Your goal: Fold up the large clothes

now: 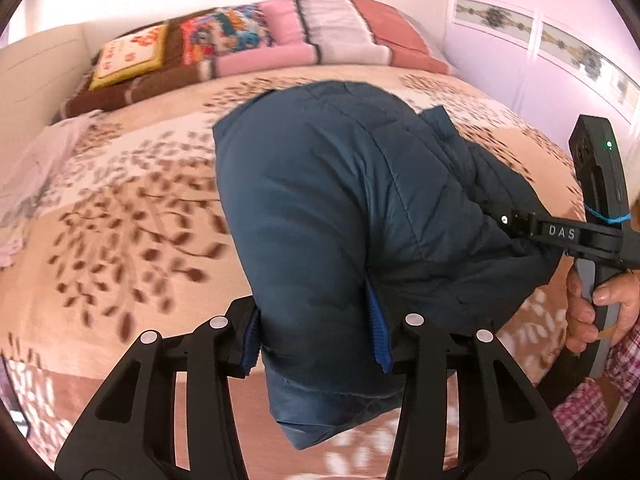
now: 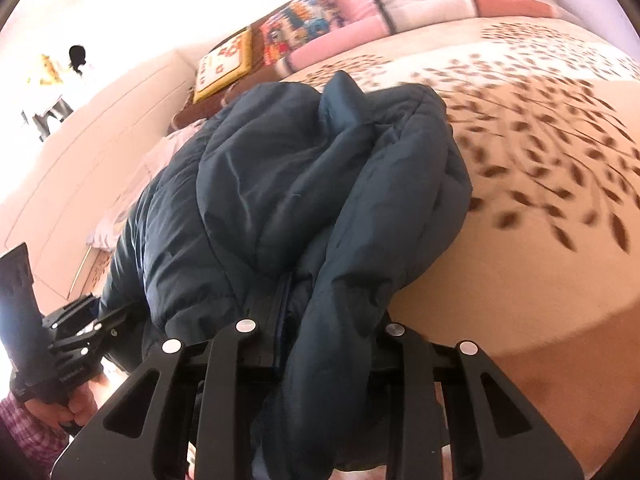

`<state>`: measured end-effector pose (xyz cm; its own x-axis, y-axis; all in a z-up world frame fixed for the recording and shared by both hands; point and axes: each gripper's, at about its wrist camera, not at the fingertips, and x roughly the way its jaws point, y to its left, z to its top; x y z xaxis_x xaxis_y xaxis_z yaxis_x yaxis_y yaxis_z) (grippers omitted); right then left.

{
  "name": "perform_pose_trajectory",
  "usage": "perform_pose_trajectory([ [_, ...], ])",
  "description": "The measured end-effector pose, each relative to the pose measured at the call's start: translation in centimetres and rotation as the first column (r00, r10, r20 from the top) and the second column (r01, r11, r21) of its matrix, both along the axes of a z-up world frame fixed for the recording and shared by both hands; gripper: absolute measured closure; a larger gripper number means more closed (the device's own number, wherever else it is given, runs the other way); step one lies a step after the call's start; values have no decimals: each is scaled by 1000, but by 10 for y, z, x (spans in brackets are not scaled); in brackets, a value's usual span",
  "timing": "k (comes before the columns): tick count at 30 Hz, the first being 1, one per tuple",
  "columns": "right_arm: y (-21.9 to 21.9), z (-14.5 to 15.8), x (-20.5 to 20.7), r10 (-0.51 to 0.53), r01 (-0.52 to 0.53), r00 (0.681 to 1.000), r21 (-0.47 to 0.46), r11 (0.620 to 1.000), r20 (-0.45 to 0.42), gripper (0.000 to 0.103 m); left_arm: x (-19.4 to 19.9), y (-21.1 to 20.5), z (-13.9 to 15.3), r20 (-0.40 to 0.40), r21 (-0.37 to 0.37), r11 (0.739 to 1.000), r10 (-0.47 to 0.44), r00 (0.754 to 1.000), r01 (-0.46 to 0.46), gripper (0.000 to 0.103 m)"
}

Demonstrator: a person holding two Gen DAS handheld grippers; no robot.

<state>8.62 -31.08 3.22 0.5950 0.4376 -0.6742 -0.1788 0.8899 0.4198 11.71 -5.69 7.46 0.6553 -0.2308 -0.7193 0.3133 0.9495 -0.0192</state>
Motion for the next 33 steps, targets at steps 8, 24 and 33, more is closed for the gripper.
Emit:
perform_pose_trajectory([
  [8, 94, 5, 60, 112, -111, 994, -32, 993, 5, 75, 26, 84, -2, 16, 31, 991, 129, 991, -130, 59],
  [24, 144, -26, 85, 112, -115, 993, -125, 985, -32, 60, 19, 118, -33, -35, 3, 978, 207, 978, -207, 41],
  [33, 132, -17, 77, 23, -33, 998, -168, 985, -61, 34, -10, 114, -18, 2, 14, 980, 201, 980, -201, 24],
])
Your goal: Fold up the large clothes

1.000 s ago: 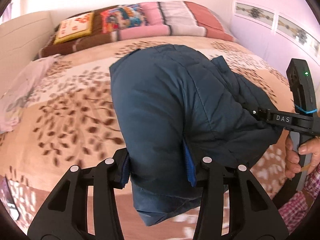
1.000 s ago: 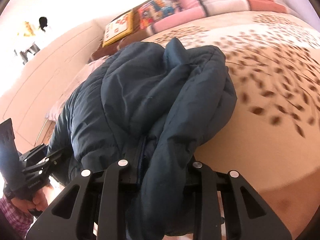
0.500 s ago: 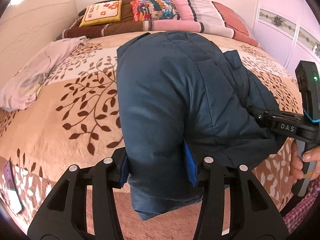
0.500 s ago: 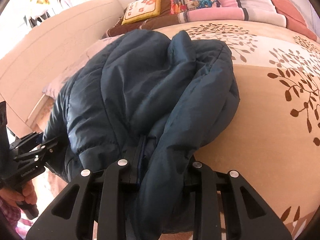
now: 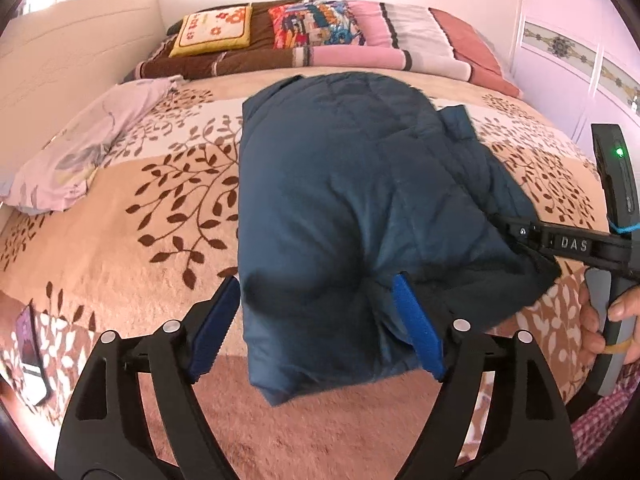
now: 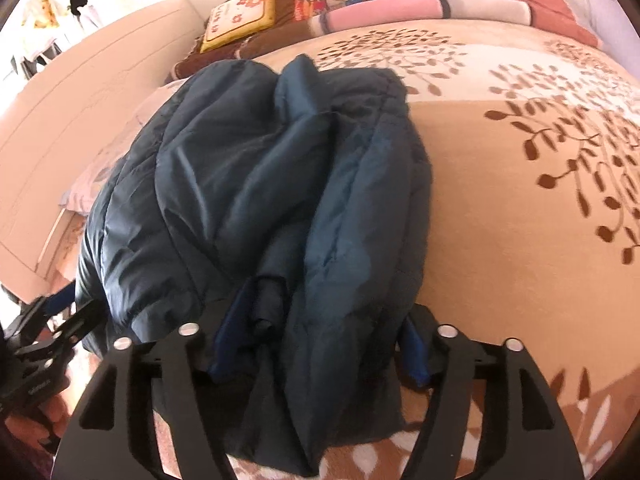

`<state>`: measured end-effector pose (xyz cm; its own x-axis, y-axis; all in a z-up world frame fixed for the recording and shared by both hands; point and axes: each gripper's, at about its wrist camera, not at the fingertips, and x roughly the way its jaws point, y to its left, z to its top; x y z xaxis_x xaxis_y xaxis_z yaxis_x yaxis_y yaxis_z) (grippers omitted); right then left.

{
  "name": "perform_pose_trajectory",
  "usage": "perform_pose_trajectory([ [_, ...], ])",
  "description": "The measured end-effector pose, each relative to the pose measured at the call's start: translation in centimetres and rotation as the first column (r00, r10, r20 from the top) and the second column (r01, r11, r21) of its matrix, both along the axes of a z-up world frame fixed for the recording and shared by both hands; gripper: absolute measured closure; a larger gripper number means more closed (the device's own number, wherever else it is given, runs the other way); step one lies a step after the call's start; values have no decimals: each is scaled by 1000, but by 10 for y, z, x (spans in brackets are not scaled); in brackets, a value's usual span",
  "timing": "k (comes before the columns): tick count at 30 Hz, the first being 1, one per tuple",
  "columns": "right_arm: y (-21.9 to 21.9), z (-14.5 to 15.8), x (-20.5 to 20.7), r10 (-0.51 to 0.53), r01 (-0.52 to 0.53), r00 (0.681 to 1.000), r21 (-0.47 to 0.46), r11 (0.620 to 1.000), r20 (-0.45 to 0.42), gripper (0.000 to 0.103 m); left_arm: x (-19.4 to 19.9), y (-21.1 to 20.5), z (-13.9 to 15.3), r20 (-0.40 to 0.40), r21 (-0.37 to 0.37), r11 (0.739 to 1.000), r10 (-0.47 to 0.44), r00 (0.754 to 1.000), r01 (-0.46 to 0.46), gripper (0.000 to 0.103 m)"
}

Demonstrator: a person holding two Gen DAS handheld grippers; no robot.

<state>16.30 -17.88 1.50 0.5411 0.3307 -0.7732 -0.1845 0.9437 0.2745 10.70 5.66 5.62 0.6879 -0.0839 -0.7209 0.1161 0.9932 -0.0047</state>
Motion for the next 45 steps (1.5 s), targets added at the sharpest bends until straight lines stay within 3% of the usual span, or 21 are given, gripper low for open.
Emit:
perform_pose_trajectory([
  [4, -11, 14, -12, -35, 35, 999, 2, 999, 13, 32, -15, 0, 7, -5, -12, 1000, 15, 1000, -15, 24],
  [10, -13, 46, -47, -33, 38, 991, -37, 999, 130, 32, -37, 6, 1, -47, -54, 996, 63, 997, -65, 24],
  [12, -4, 41, -50, 8, -1, 995, -66, 998, 104, 32, -42, 5, -3, -71, -45, 996, 75, 995, -78, 24],
  [17, 18, -6, -42, 40, -41, 999, -247, 968, -8, 34, -59, 5, -14, -126, -36, 994, 94, 988, -100, 24],
  [23, 9, -25, -33, -2, -11, 999, -229, 973, -54, 27, -72, 3, -26, -183, -28, 991, 127, 975, -134, 24],
  [33, 5, 4, -59, -29, 28, 1000, -219, 975, 0, 27, -85, -13, -35, -201, 18, 989, 147, 969, -147, 24],
  [40, 5, 18, -98, 0, 0, 1000, -182, 983, -4, 27, -95, -24, -35, -199, 28, 992, 128, 972, -125, 24],
  [45, 15, 17, -137, 41, -43, 999, -207, 977, -14, 27, -101, -27, -38, -215, 23, 992, 126, 969, -124, 24],
])
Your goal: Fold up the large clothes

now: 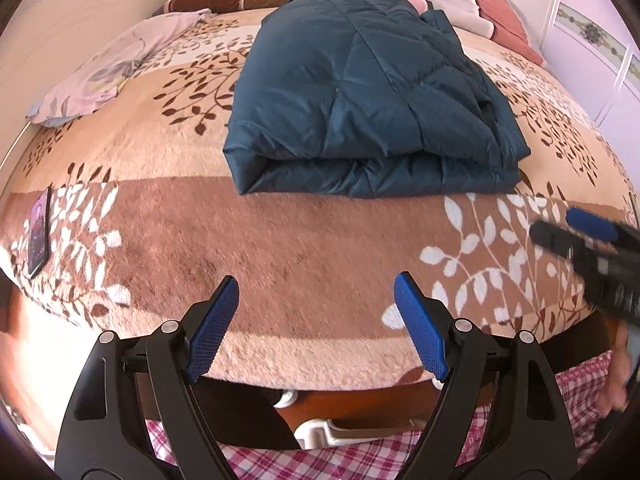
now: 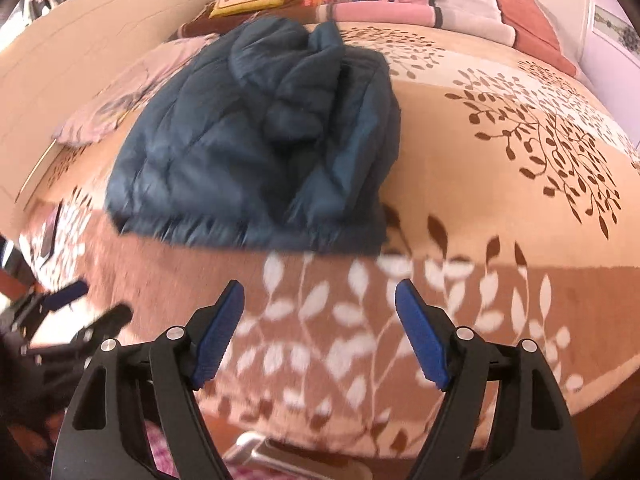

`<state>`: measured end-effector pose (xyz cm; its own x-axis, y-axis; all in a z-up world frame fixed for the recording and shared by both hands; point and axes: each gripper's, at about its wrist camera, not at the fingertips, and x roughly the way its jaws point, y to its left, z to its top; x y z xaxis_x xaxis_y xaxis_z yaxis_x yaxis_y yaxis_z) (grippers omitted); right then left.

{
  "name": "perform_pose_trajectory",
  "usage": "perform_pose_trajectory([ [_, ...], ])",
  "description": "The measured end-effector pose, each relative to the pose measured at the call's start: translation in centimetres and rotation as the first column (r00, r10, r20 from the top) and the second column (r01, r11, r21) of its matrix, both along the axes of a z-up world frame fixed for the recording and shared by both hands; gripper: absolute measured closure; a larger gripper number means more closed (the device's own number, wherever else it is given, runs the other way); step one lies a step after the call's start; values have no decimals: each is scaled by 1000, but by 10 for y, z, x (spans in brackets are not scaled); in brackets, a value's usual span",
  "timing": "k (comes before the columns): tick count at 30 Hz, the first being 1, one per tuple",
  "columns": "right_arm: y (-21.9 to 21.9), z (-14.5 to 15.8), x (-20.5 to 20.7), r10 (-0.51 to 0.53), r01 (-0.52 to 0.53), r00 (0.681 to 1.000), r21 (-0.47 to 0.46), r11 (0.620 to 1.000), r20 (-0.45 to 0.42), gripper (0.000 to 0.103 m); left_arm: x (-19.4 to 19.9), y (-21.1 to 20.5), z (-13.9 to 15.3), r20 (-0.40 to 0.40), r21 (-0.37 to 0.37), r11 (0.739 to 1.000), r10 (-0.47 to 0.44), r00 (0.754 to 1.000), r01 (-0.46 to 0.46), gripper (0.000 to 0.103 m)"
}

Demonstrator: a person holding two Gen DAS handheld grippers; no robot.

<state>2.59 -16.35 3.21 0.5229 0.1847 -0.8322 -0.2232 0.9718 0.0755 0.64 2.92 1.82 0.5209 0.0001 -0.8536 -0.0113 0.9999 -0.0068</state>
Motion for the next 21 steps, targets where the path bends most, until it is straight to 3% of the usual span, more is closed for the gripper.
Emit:
perform_pose_trajectory([
  [9, 12, -21, -45, 42, -44, 998, -58, 997, -45, 27, -11, 0, -1, -4, -8, 1000, 5, 1000, -5, 27],
  [21, 25, -27, -57, 80, -84, 996, -86, 993, -46, 27, -20, 4, 0, -2, -10, 1000, 17, 1000, -17, 35],
])
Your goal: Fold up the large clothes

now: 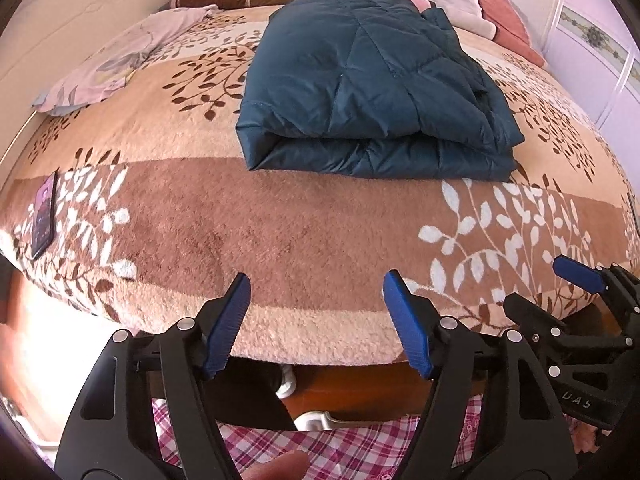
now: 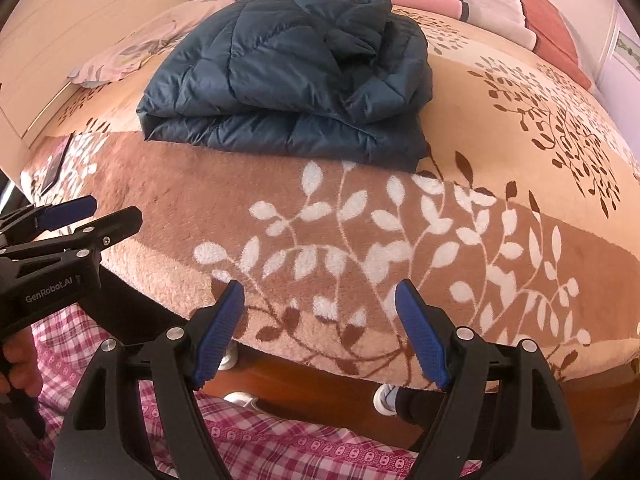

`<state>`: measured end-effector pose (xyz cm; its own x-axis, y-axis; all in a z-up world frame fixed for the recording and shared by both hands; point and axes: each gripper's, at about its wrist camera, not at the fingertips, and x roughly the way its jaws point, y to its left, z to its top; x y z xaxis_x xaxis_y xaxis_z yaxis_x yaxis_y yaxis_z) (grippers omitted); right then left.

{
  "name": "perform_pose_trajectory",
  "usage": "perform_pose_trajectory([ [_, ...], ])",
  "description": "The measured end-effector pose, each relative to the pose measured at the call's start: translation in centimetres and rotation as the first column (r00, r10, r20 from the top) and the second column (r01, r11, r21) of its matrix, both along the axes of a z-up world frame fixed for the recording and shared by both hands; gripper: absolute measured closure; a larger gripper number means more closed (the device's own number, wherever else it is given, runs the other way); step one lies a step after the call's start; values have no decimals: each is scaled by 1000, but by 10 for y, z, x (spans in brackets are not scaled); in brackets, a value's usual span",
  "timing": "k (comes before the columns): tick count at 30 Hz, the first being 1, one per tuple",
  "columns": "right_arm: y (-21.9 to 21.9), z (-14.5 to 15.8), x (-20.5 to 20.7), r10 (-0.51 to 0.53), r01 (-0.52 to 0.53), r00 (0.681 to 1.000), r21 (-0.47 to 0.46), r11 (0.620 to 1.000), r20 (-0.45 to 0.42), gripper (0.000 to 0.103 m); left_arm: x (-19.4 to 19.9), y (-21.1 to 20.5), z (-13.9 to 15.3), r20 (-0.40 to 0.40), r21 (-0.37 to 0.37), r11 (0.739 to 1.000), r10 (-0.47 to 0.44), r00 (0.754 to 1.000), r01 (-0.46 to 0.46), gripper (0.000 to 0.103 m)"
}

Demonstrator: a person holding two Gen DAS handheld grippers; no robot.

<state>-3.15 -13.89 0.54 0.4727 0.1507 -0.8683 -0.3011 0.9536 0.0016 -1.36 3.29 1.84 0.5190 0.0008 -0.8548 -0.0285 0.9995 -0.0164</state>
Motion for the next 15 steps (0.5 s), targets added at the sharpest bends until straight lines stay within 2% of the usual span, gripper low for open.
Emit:
perform_pose_trajectory([
  [15, 1, -3, -2, 2, -2, 1000, 0, 1000, -8, 27, -1, -3, -3, -17, -2, 1000, -7, 1000, 7, 37],
])
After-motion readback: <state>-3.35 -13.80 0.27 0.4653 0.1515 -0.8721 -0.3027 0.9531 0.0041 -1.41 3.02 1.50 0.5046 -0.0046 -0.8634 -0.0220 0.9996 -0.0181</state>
